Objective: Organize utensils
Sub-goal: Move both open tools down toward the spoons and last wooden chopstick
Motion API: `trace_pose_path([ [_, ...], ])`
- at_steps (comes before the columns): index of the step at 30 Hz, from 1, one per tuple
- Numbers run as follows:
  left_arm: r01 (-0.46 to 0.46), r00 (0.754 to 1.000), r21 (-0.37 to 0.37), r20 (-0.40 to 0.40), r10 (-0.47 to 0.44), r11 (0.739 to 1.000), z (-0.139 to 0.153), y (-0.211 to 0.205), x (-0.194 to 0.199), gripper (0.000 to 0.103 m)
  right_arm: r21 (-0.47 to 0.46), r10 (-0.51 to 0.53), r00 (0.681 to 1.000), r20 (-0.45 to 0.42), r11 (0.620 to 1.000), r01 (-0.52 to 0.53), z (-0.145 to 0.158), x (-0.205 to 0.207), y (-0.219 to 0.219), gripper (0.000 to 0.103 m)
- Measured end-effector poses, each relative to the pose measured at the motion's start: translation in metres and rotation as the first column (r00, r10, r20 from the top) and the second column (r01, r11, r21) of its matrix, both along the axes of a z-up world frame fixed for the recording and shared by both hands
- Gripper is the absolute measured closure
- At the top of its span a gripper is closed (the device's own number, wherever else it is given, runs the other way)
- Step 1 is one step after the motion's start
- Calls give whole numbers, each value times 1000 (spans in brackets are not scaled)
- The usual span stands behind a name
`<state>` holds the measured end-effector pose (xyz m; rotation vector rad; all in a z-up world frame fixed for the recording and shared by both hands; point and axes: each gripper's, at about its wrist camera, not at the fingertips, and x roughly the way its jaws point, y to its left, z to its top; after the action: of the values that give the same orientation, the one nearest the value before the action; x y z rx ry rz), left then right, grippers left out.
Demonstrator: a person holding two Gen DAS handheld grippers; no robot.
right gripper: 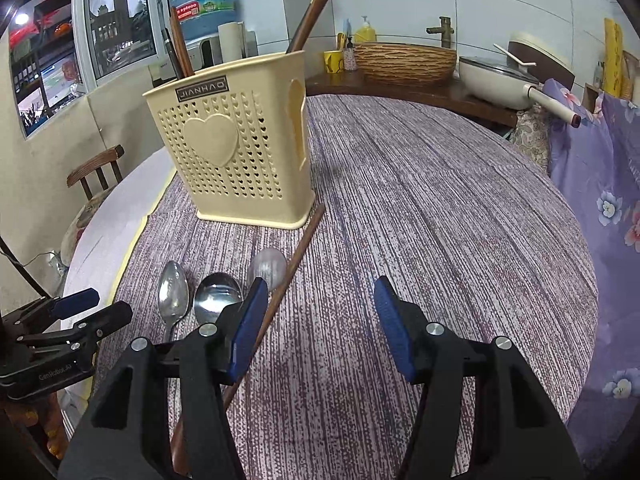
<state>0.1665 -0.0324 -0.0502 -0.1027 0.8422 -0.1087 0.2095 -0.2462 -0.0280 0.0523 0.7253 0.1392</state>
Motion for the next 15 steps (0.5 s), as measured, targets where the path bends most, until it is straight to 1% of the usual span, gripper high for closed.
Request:
trace_pose_path([
  [9,70,997,37,-32,-69,997,-10,-30,3,35,15,-12,1000,-11,1000,12,-5,-3,-8,47],
  [15,71,997,83,-37,-68,994,-16,-40,6,36,24,-16,1000,-10,1000,16,-4,-3,-11,47],
])
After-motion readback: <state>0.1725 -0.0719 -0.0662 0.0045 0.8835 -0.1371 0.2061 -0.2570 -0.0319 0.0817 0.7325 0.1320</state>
